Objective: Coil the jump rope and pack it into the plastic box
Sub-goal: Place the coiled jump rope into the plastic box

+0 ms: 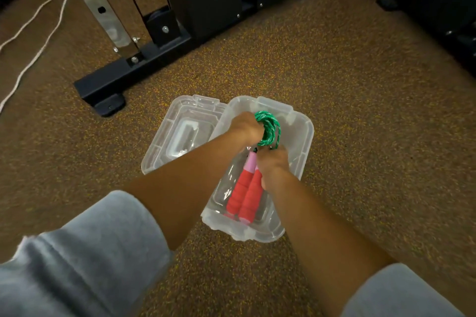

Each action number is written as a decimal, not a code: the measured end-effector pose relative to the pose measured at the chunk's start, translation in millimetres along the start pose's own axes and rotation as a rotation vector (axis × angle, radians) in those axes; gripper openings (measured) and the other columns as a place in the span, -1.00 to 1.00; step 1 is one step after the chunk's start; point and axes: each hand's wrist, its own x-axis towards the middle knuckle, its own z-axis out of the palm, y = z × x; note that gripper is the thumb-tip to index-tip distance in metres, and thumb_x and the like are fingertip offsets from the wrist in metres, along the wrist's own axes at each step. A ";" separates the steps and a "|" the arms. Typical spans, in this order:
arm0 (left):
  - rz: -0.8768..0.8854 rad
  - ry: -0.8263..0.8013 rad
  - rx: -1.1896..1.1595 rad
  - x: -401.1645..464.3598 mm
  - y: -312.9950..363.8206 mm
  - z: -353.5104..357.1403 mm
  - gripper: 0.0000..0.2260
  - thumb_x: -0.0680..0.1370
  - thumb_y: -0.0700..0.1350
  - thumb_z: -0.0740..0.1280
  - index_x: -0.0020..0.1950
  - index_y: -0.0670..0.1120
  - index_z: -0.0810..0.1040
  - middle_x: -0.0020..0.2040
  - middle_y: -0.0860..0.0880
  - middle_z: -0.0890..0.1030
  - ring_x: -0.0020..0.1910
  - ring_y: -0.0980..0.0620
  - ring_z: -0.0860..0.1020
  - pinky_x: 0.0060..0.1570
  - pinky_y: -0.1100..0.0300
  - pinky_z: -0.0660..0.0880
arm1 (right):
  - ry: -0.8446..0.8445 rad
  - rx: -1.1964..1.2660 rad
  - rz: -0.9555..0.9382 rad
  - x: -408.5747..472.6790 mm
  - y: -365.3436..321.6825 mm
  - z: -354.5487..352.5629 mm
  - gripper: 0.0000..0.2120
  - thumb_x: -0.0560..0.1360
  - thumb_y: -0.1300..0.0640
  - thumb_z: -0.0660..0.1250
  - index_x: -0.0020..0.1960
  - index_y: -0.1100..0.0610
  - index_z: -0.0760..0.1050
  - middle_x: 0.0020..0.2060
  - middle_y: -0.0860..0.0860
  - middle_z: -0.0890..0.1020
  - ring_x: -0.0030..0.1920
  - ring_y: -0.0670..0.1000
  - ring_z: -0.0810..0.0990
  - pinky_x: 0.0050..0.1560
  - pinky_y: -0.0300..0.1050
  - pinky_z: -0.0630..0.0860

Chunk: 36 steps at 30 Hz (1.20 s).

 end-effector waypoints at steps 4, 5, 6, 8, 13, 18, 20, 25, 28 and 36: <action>-0.077 0.006 0.027 8.6 -11.9 9.6 -0.71 0.65 -0.18 0.26 0.35 -0.23 0.51 0.27 -0.20 0.61 0.23 -0.19 0.60 0.19 0.02 0.56 | -0.034 -0.027 0.093 1.2 6.4 4.7 -0.47 0.49 0.17 0.43 0.39 0.13 0.32 0.13 0.15 0.64 0.07 0.20 0.68 0.10 0.13 0.66; -0.090 0.021 0.008 9.2 -15.6 11.5 -0.71 0.64 -0.19 0.27 0.35 -0.21 0.52 0.27 -0.20 0.61 0.23 -0.19 0.59 0.20 0.02 0.55 | -0.047 -0.049 0.081 0.0 5.9 4.8 -0.48 0.47 0.16 0.44 0.37 0.13 0.33 0.09 0.10 0.64 0.03 0.17 0.67 0.04 0.06 0.65; -0.101 0.027 -0.010 9.6 -17.6 12.8 -0.71 0.63 -0.20 0.27 0.35 -0.21 0.52 0.27 -0.20 0.62 0.22 -0.20 0.59 0.20 0.01 0.55 | -0.063 -0.080 0.067 -0.3 5.8 5.8 -0.50 0.44 0.14 0.43 0.33 0.16 0.37 0.05 0.07 0.63 0.02 0.15 0.66 -0.01 -0.01 0.62; -0.114 0.016 -0.042 10.5 -21.9 15.5 -0.73 0.62 -0.22 0.27 0.31 -0.23 0.54 0.22 -0.18 0.63 0.20 -0.21 0.60 0.20 -0.02 0.55 | -0.089 -0.129 0.050 -2.6 6.3 7.7 -0.42 0.32 0.05 0.38 0.32 0.19 0.48 0.07 0.11 0.66 0.06 0.18 0.67 -0.01 0.01 0.62; -0.142 -0.021 -0.099 5.3 -24.3 18.3 -0.74 0.56 -0.26 0.34 0.24 -0.23 0.59 0.12 -0.17 0.65 0.13 -0.21 0.64 0.15 -0.06 0.60 | -0.103 -0.233 0.044 -2.6 6.9 4.1 -0.47 0.34 0.07 0.32 0.29 0.20 0.48 0.13 0.19 0.67 0.07 0.22 0.69 -0.13 0.01 0.61; -0.200 -0.083 -0.266 3.8 -13.4 14.5 -0.76 0.55 -0.33 0.34 0.22 -0.26 0.53 0.12 -0.25 0.60 0.12 -0.26 0.63 0.05 -0.10 0.62 | -0.037 -0.267 -0.047 -10.5 -2.3 -6.8 -0.52 0.46 0.16 0.33 0.35 0.29 0.40 0.24 0.25 0.61 0.20 0.26 0.64 0.19 0.15 0.62; -0.200 -0.084 -0.285 3.3 -9.3 10.6 -0.81 0.57 -0.29 0.34 0.18 -0.26 0.54 0.13 -0.26 0.60 0.11 -0.26 0.63 0.08 -0.13 0.63 | -0.044 -0.292 -0.082 -10.7 -6.5 -10.8 -0.62 0.55 0.20 0.28 0.34 0.29 0.45 0.26 0.26 0.61 0.23 0.28 0.62 0.22 0.14 0.60; -0.157 -0.045 -0.227 6.4 -14.7 10.1 -0.80 0.57 -0.23 0.32 0.16 -0.25 0.58 0.11 -0.24 0.64 0.08 -0.21 0.65 0.07 -0.11 0.65 | -0.104 -0.394 -0.153 -11.0 -13.1 -6.3 -0.57 0.68 0.09 0.16 0.48 0.26 0.38 0.33 0.24 0.57 0.32 0.27 0.56 0.25 0.08 0.53; -0.104 -0.009 -0.166 11.3 -18.4 14.5 -0.81 0.59 -0.17 0.28 0.12 -0.22 0.60 0.04 -0.18 0.65 0.08 -0.16 0.64 0.04 0.01 0.61 | -0.141 -0.436 -0.155 -3.8 -15.8 -3.0 -0.64 0.69 0.08 0.13 0.39 0.25 0.44 0.31 0.24 0.58 0.32 0.26 0.55 0.08 -0.03 0.40; -0.053 -0.060 -0.228 4.8 -18.2 7.7 -0.90 0.57 -0.23 0.27 -0.06 -0.18 0.58 -0.08 -0.17 0.63 -0.07 -0.16 0.60 -0.21 0.06 0.51 | -0.094 -0.325 -0.144 -12.2 -25.7 -9.0 -0.61 0.65 0.21 0.16 0.46 0.27 0.39 0.30 0.22 0.58 0.31 0.25 0.56 0.08 -0.03 0.46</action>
